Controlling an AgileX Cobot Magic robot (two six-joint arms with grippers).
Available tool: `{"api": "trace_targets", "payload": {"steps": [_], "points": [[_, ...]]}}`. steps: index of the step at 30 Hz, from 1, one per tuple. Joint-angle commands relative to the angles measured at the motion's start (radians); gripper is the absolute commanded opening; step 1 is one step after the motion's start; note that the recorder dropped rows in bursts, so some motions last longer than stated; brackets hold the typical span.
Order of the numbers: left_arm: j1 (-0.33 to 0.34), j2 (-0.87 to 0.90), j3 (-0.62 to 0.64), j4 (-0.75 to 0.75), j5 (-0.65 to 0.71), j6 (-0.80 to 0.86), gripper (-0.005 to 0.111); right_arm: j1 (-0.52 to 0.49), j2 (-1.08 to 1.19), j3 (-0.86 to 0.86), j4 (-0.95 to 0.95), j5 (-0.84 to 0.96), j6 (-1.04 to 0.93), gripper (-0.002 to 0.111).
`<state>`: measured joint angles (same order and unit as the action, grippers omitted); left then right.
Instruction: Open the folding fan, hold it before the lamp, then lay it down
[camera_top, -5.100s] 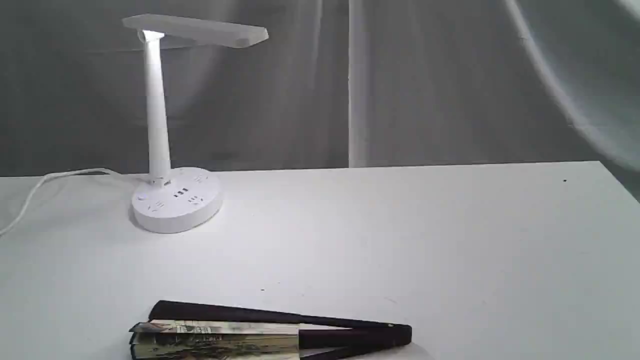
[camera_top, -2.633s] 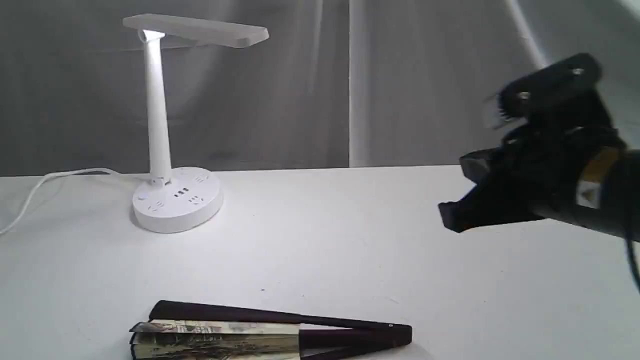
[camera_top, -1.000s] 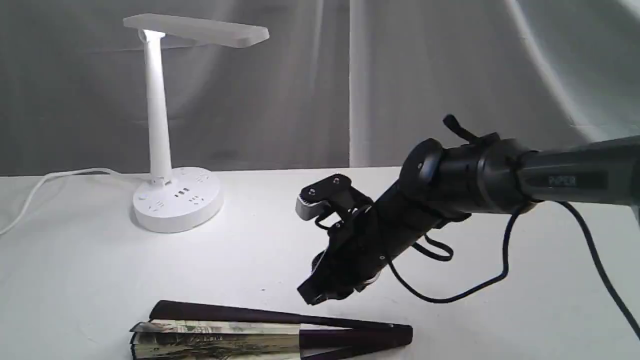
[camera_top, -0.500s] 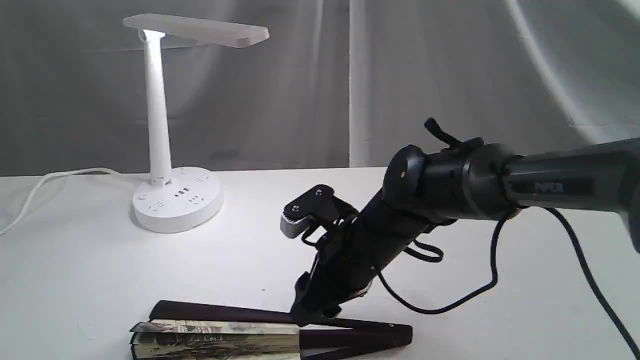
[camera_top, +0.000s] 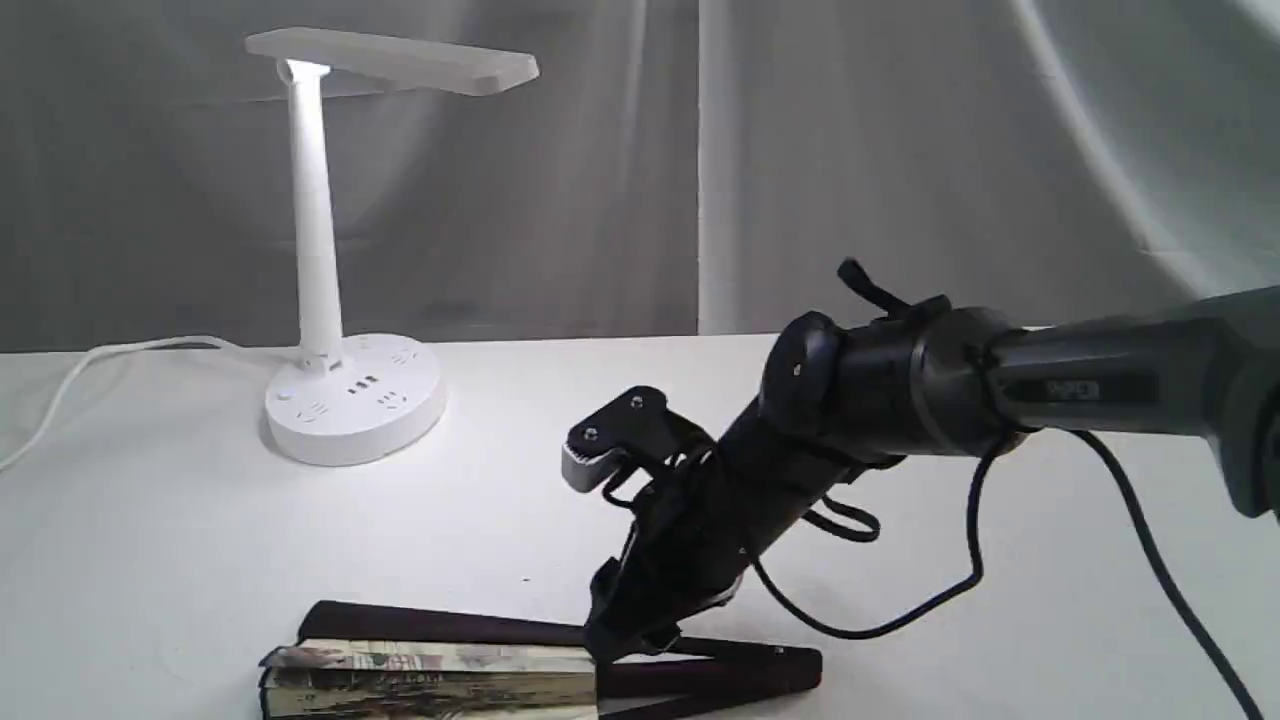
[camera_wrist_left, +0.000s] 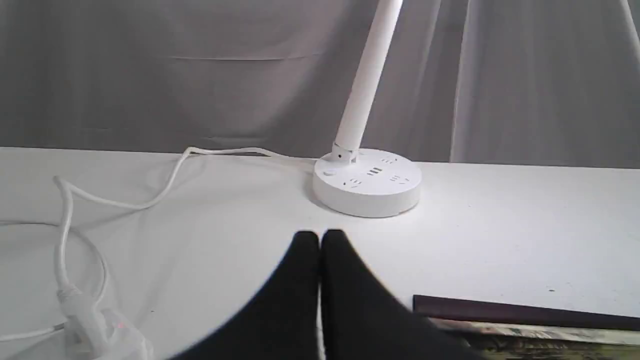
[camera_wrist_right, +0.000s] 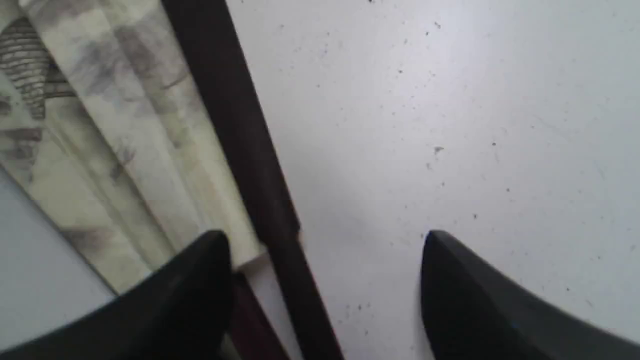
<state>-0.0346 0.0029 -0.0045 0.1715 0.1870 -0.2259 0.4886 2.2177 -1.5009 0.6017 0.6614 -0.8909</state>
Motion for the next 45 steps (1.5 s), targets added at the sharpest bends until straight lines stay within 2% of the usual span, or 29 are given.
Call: {"api": "trace_targets", "payload": {"steps": [1,7,17,26,31,35,41,45], "points": [[-0.004,-0.003,0.004,-0.001,-0.004,-0.001,0.0,0.002,0.04,-0.002,-0.03,-0.029,-0.007,0.056],[-0.004,-0.003,0.004,-0.001,-0.004,-0.001,0.0,0.002,0.042,-0.002,-0.035,-0.024,-0.007,0.048],[-0.004,-0.003,0.004,-0.001,-0.004,-0.001,0.0,0.002,0.042,-0.002,-0.035,-0.024,-0.007,0.023],[-0.004,-0.003,0.004,-0.001,-0.013,-0.001,0.0,0.002,0.018,-0.002,0.024,-0.029,0.016,0.022],[-0.004,-0.003,0.004,-0.001,-0.071,-0.001,0.0,0.002,-0.015,-0.002,0.023,-0.024,0.184,0.022],[-0.004,-0.003,0.004,-0.004,-0.102,-0.004,0.0,0.002,-0.042,-0.002,0.01,-0.021,0.19,0.029],[-0.004,-0.003,0.004,-0.052,-0.107,-0.008,0.0,0.002,-0.069,-0.002,-0.008,-0.002,0.19,0.055],[-0.004,-0.003,0.004,-0.148,-0.107,-0.008,0.0,-0.002,-0.069,-0.002,-0.079,-0.032,0.19,0.059]]}}
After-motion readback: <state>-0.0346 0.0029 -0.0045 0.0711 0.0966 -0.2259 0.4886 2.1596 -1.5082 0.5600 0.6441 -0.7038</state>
